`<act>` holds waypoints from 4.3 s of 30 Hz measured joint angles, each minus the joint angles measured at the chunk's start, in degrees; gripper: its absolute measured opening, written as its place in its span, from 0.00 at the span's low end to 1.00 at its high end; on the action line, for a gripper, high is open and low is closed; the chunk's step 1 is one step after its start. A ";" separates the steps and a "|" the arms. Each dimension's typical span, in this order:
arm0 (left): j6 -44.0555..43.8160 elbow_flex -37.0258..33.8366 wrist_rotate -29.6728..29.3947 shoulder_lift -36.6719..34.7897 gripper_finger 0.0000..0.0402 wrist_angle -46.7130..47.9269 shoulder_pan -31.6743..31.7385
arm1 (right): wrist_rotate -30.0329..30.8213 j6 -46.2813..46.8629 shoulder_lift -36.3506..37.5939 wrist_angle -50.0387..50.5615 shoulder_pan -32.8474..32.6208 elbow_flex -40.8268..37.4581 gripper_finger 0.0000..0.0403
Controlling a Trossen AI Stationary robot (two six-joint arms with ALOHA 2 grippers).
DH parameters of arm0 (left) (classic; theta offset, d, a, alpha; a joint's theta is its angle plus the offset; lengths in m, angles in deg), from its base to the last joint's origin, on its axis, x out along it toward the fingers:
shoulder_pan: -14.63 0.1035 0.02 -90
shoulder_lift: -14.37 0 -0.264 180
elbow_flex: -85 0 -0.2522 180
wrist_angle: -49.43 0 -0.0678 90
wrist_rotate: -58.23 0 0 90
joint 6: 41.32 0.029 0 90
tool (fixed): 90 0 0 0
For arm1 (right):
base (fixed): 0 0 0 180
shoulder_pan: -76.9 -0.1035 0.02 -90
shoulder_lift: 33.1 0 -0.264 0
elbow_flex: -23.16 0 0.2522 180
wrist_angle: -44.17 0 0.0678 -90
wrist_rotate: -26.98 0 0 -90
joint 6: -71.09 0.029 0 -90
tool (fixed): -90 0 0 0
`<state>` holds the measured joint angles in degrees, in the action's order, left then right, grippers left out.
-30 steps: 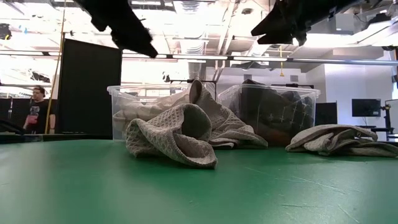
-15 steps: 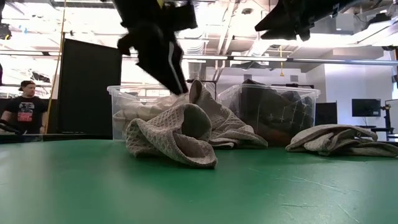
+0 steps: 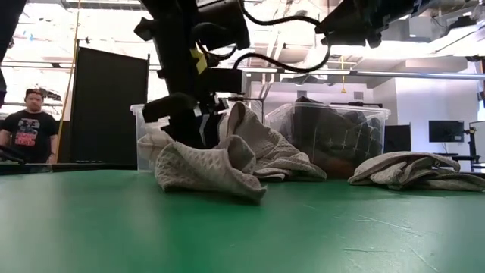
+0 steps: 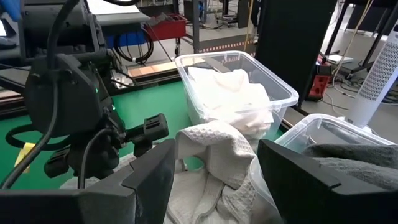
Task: Sort towels by color in basket
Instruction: Put the gray microfiber towel into the left transparent bin
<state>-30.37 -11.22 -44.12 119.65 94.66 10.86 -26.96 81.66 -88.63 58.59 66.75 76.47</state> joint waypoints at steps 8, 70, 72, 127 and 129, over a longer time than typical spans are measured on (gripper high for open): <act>-1.19 0.00 -0.49 -0.13 0.26 -6.84 0.07 | 0.00 0.54 0.04 0.13 -0.02 0.02 0.67; -11.42 0.00 -6.48 -14.53 0.34 -4.18 34.19 | -0.07 0.07 1.18 -0.33 -1.31 0.00 0.67; -15.10 0.00 -4.04 -12.12 0.40 -3.91 34.92 | -0.07 0.07 1.18 -0.31 -1.51 0.00 0.67; -35.70 -2.56 2.93 -9.55 0.46 -5.14 37.99 | -2.54 -2.03 1.16 -3.45 -2.58 -0.02 0.67; -33.74 -1.20 2.92 -9.53 0.46 -3.73 37.99 | -2.56 -2.03 1.16 -3.39 -2.58 -0.02 0.67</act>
<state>-64.12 -12.42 -41.20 110.12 90.93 48.85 -29.52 79.63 -87.47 55.20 64.17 76.45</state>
